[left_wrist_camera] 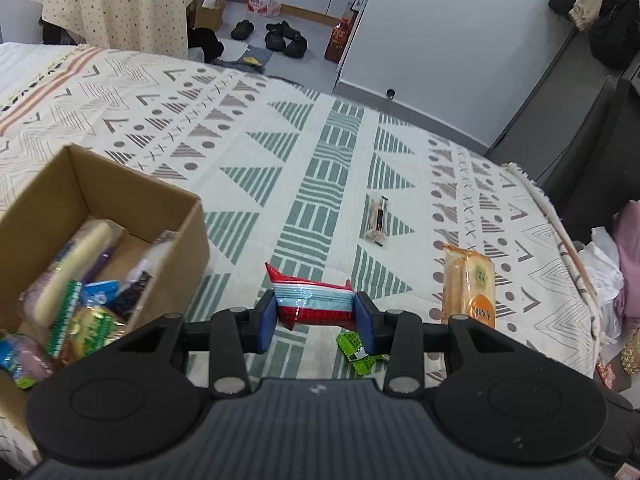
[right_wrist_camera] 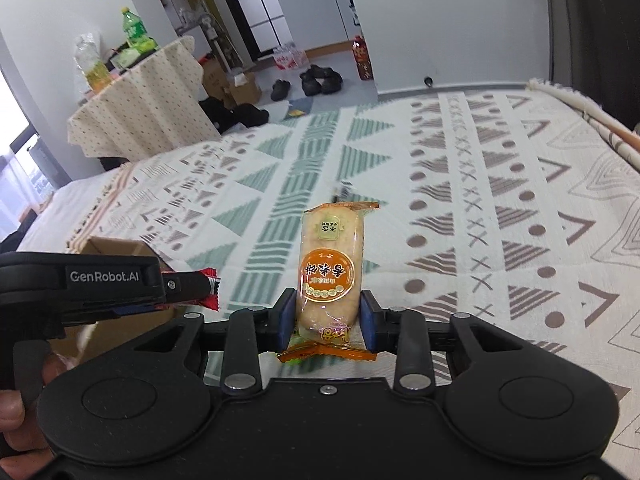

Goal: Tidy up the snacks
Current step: 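Lift the red candy bar with the left tool while the right tool lifts the orange cake, then carry the red candy bar in the left tool while the right tool carries the orange cake over the box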

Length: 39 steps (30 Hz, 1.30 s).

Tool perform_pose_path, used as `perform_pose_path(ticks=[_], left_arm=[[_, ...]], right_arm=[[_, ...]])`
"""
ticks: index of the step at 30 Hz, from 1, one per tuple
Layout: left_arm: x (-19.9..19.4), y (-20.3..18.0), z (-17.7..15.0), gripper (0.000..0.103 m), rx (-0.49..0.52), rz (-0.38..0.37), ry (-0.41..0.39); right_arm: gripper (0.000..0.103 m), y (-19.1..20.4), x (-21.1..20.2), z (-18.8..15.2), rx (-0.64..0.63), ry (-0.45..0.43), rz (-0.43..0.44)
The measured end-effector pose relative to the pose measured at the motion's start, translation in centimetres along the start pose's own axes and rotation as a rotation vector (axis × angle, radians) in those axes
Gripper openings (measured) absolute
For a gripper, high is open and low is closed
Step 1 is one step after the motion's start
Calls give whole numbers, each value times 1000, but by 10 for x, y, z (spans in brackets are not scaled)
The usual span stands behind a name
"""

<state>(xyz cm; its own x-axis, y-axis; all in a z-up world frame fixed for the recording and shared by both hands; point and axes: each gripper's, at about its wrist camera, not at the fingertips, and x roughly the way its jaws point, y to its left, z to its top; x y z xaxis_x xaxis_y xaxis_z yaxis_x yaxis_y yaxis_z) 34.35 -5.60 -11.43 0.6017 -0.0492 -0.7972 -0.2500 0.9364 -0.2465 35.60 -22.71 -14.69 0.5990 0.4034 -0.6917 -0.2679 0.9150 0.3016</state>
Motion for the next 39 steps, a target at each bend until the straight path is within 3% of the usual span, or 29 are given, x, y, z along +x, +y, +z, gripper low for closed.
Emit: perform_pose_path(ticks=[19, 39], left_arm=[[-71, 67, 8, 40, -42, 18, -75], [-103, 149, 12, 40, -142, 56, -109]], right_arm=[[33, 63, -35, -7, 54, -107, 81], [33, 133, -36, -22, -5, -112, 151]])
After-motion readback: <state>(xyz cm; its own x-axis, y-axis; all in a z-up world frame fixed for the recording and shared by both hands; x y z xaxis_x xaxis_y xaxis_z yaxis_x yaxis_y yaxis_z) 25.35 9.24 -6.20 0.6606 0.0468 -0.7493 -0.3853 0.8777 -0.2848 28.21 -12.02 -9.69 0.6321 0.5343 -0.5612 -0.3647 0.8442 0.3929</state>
